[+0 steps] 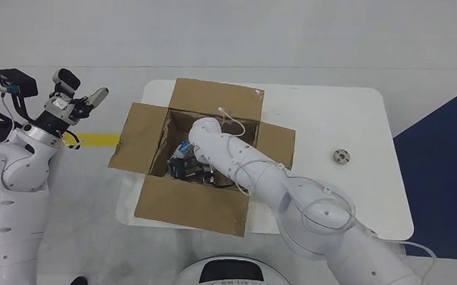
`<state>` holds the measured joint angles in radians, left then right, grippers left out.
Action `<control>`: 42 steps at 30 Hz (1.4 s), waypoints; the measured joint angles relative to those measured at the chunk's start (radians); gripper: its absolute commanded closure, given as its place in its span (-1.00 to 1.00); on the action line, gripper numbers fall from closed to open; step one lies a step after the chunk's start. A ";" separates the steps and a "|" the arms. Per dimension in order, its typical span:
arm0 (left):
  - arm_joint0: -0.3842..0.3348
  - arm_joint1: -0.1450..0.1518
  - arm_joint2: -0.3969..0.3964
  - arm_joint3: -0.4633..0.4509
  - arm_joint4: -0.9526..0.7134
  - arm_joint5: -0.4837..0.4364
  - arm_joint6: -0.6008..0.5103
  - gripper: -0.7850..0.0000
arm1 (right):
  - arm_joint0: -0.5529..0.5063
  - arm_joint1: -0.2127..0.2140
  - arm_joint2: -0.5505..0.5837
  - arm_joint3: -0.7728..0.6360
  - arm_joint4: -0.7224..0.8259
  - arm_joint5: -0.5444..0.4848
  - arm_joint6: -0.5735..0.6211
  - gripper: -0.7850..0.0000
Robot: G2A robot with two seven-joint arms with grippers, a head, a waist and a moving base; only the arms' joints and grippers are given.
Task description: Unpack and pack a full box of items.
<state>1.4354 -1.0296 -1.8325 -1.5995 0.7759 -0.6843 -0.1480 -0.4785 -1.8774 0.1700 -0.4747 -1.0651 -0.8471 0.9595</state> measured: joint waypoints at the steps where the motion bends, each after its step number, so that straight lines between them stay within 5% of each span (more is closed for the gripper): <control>1: 0.000 0.000 0.000 0.000 0.000 0.000 0.000 -1.00 | 0.002 -0.003 0.001 0.000 -0.001 -0.004 0.000 1.00; 7: 0.000 0.000 0.000 0.000 0.000 0.000 0.000 -1.00 | 0.023 0.002 0.003 -0.056 -0.011 -0.044 -0.030 1.00; 13: 0.000 0.000 0.000 0.000 0.000 0.000 0.000 -1.00 | 0.023 0.060 0.026 -0.191 -0.027 -0.014 0.000 1.00; 24: 0.000 0.000 0.000 0.000 0.000 0.000 0.000 -1.00 | -0.103 0.287 0.165 -0.682 -0.075 0.166 0.180 1.00; 27: 0.000 0.000 0.000 0.000 0.000 0.000 0.000 -1.00 | -0.136 0.349 0.218 -0.780 -0.049 0.186 0.200 0.81; 29: 0.000 0.000 0.000 0.000 0.000 0.000 0.000 -1.00 | -0.151 0.374 0.247 -0.815 -0.032 0.193 0.206 0.27; 33: 0.000 0.000 0.000 0.000 0.000 0.000 0.000 -1.00 | -0.179 0.402 0.294 -0.844 -0.021 0.142 0.148 0.14; 38: 0.000 0.000 0.000 0.000 0.000 0.000 0.000 -1.00 | -0.167 0.393 0.294 -0.774 -0.022 0.115 0.050 0.01; 40: 0.000 0.000 0.000 0.000 0.000 0.000 0.000 -1.00 | -0.153 0.378 0.275 -0.730 -0.041 0.130 0.021 -0.36; 42: 0.000 0.000 0.000 0.000 0.000 0.000 0.000 -1.00 | -0.134 0.361 0.250 -0.678 -0.060 0.122 -0.001 -0.44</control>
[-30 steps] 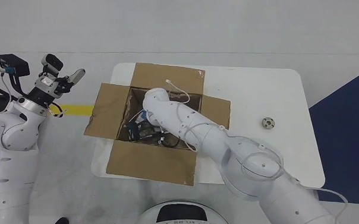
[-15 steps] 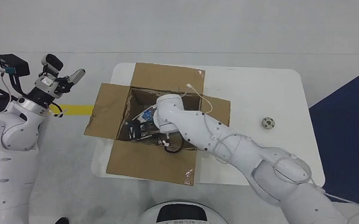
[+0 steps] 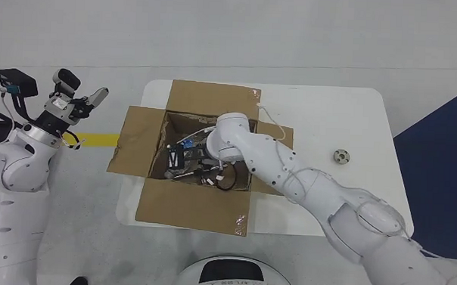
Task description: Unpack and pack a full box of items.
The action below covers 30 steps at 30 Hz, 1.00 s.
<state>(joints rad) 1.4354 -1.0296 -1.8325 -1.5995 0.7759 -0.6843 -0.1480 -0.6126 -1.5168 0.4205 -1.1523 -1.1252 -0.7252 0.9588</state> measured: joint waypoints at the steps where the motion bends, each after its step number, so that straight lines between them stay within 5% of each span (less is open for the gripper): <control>1: 0.000 0.000 0.000 0.000 0.000 0.000 0.000 -1.00 | 0.009 -0.008 -0.010 0.025 0.001 -0.015 -0.004 -0.44; 8: 0.000 0.000 0.000 0.000 0.000 0.000 0.000 -1.00 | 0.064 -0.067 -0.062 0.175 0.055 -0.102 -0.026 -0.21; 10: 0.000 0.000 0.000 0.000 0.000 0.000 0.000 -1.00 | 0.069 -0.086 -0.074 0.224 0.077 -0.116 -0.050 0.01; 30: 0.000 0.000 0.000 0.000 0.000 0.000 0.000 -1.00 | 0.129 -0.273 -0.165 0.627 0.132 -0.196 -0.201 0.05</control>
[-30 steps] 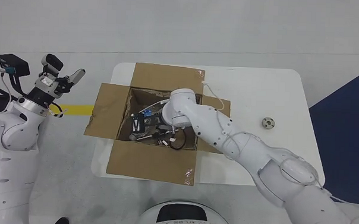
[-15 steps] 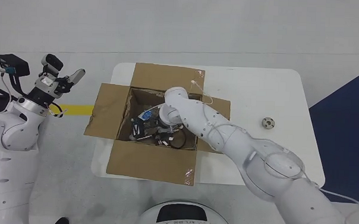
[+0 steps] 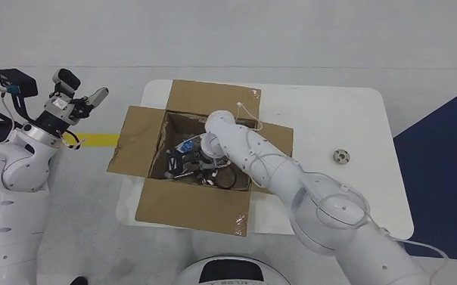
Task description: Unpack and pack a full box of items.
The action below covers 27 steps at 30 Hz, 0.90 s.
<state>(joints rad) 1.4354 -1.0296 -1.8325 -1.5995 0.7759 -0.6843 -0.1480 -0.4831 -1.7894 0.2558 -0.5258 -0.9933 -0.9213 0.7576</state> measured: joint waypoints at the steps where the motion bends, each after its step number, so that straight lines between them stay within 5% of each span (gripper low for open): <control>1: 0.000 0.000 0.000 0.000 0.000 0.000 0.000 -1.00 | 0.001 -0.007 -0.004 0.010 -0.006 0.000 -0.008 0.06; 11: 0.000 0.000 0.000 0.000 0.000 0.000 0.000 -1.00 | 0.004 -0.073 -0.049 0.124 -0.098 -0.019 -0.090 0.14; 16: 0.000 0.000 0.000 0.000 0.000 0.000 0.000 -1.00 | 0.011 -0.097 -0.053 0.184 -0.113 -0.017 -0.108 1.00; 27: 0.000 0.000 0.000 0.000 0.000 0.000 0.000 -1.00 | 0.039 -0.112 -0.044 0.294 -0.129 -0.010 -0.156 1.00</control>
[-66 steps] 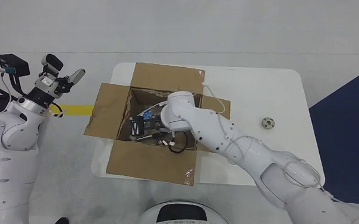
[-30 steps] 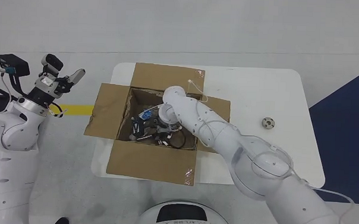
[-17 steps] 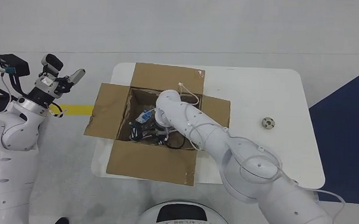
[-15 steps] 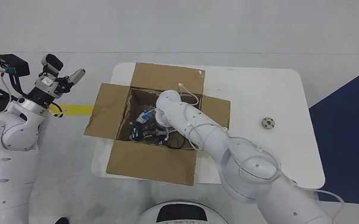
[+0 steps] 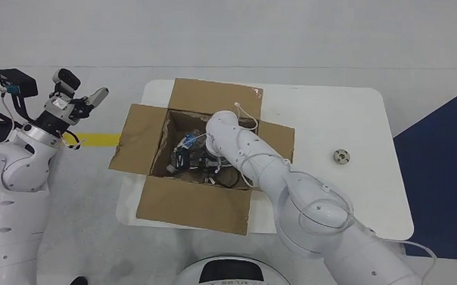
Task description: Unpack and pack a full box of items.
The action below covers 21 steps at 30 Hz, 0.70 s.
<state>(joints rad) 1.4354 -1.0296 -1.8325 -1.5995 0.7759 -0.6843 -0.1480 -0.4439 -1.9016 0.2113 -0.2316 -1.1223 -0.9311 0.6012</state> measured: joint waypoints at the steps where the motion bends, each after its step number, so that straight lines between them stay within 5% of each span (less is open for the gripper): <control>1: 0.000 0.000 0.000 0.000 0.000 0.000 0.000 -1.00 | 0.003 0.001 0.000 0.002 -0.004 0.003 -0.007 1.00; 21: 0.000 0.000 0.000 0.000 0.000 0.000 0.000 -1.00 | 0.005 0.063 0.009 -0.196 -0.113 0.154 -0.020 1.00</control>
<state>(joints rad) 1.4354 -1.0296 -1.8325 -1.5995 0.7759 -0.6843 -0.1480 -0.4392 -1.8382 0.2203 -0.4272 -1.2349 -0.7772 0.5814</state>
